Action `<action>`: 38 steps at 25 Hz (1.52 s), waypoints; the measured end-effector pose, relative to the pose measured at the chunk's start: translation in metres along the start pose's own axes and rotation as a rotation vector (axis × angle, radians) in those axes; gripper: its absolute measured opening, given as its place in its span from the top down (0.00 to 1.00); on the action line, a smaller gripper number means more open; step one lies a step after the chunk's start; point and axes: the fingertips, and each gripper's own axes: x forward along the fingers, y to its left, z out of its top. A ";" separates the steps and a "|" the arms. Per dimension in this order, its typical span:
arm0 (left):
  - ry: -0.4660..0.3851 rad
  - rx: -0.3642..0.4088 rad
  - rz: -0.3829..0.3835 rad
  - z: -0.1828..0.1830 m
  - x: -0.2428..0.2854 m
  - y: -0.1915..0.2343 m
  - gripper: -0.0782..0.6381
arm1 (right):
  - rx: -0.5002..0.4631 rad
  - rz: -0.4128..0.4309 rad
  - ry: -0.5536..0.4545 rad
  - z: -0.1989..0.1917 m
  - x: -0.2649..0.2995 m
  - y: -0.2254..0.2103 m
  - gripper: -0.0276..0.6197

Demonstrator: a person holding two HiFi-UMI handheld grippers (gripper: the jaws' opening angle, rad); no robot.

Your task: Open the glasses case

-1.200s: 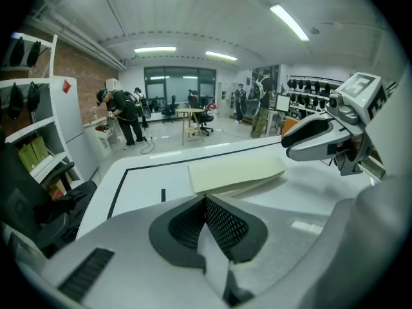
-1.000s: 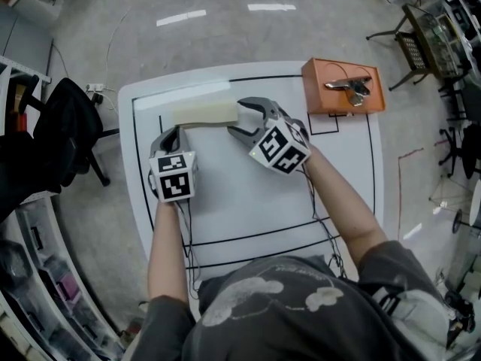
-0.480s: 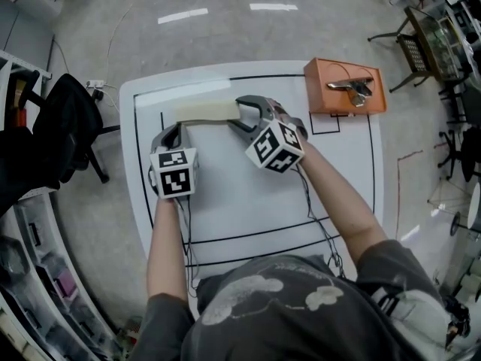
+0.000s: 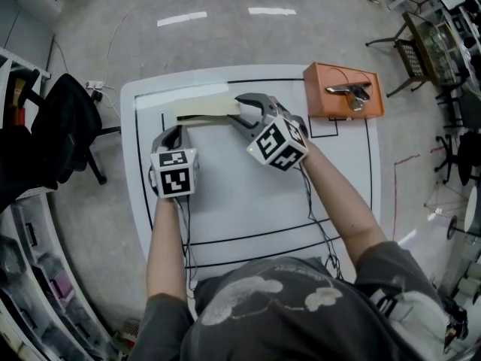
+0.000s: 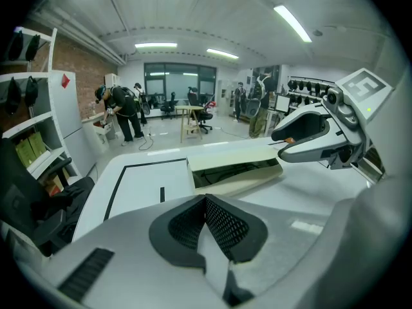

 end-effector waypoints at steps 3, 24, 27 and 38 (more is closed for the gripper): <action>0.000 -0.004 -0.005 0.000 0.001 0.001 0.89 | 0.040 -0.011 -0.028 0.004 0.000 -0.010 0.72; -0.028 -0.054 -0.010 0.003 -0.005 0.008 0.89 | 0.120 -0.177 0.003 -0.002 0.004 -0.053 0.76; -0.038 -0.056 0.001 0.007 -0.016 0.011 0.89 | 0.119 -0.197 -0.008 0.005 -0.011 -0.054 0.76; -0.143 -0.052 0.008 0.035 -0.084 -0.011 0.89 | 0.142 -0.248 -0.084 0.032 -0.082 -0.040 0.85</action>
